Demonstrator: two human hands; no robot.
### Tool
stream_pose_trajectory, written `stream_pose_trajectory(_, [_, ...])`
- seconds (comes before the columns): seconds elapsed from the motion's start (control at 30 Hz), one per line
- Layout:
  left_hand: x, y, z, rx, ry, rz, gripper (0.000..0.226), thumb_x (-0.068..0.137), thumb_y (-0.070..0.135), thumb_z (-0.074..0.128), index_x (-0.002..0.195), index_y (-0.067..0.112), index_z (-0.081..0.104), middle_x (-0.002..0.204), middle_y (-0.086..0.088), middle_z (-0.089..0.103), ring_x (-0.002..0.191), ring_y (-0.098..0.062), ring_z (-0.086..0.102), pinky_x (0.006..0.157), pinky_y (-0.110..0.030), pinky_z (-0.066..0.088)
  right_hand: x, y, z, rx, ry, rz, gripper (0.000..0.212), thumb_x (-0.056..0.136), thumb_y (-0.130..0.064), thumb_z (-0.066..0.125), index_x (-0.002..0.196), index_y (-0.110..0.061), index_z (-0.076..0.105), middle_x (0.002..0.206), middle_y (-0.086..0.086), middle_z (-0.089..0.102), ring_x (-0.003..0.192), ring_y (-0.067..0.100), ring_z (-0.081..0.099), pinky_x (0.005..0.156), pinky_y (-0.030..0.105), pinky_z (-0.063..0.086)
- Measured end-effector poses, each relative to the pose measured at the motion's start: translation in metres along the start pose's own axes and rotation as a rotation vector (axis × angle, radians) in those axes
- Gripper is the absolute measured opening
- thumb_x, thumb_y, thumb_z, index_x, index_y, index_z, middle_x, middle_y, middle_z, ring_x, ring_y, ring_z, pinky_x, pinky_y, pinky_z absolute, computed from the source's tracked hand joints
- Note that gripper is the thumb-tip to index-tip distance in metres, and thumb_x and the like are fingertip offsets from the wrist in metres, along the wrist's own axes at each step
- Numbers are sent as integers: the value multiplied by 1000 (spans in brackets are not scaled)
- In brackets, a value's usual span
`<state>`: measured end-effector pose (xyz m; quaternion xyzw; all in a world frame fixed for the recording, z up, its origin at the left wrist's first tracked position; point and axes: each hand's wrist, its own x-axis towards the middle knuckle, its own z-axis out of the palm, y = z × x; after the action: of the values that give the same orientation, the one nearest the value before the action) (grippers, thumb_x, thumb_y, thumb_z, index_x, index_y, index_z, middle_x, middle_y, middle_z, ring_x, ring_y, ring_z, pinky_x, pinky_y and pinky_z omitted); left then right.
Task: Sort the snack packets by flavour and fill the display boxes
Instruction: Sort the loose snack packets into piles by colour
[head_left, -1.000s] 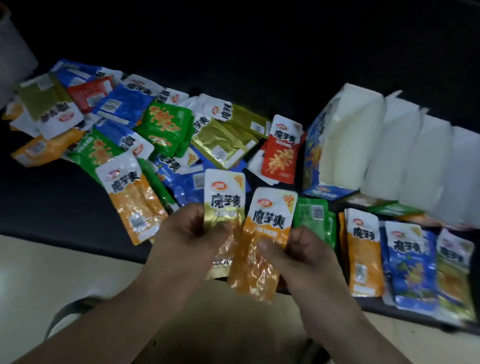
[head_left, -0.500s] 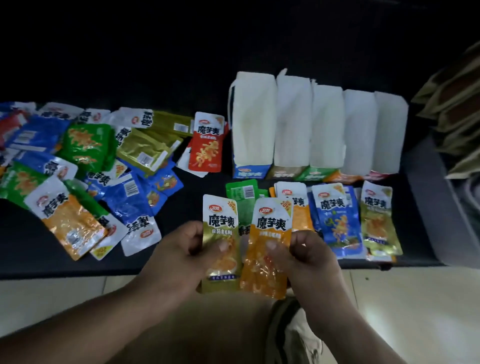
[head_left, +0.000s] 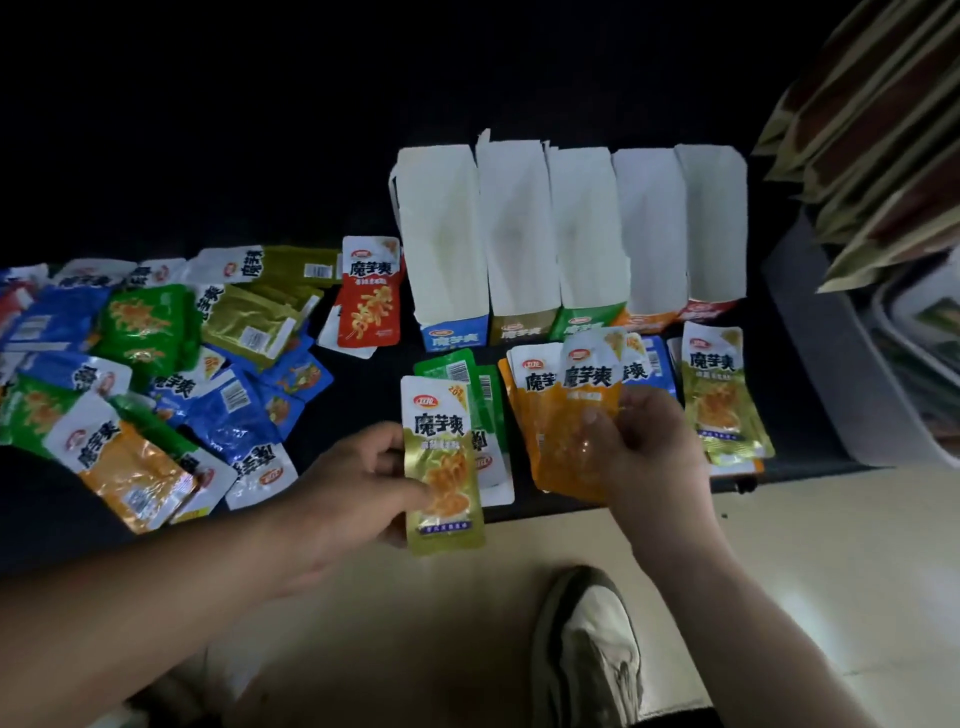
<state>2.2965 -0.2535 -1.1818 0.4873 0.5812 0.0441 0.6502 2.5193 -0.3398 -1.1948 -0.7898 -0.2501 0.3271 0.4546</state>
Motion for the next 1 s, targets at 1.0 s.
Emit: stream_pose_trajectory(1.0, [57, 60, 116, 33, 80, 271, 17, 97, 12, 69, 105, 27, 69, 91, 0, 76, 78, -23, 75, 63, -31, 57, 25, 21, -78, 164, 89, 22, 31, 94, -10, 73, 116, -32, 69, 88, 4, 78, 79, 28, 76, 72, 48, 64])
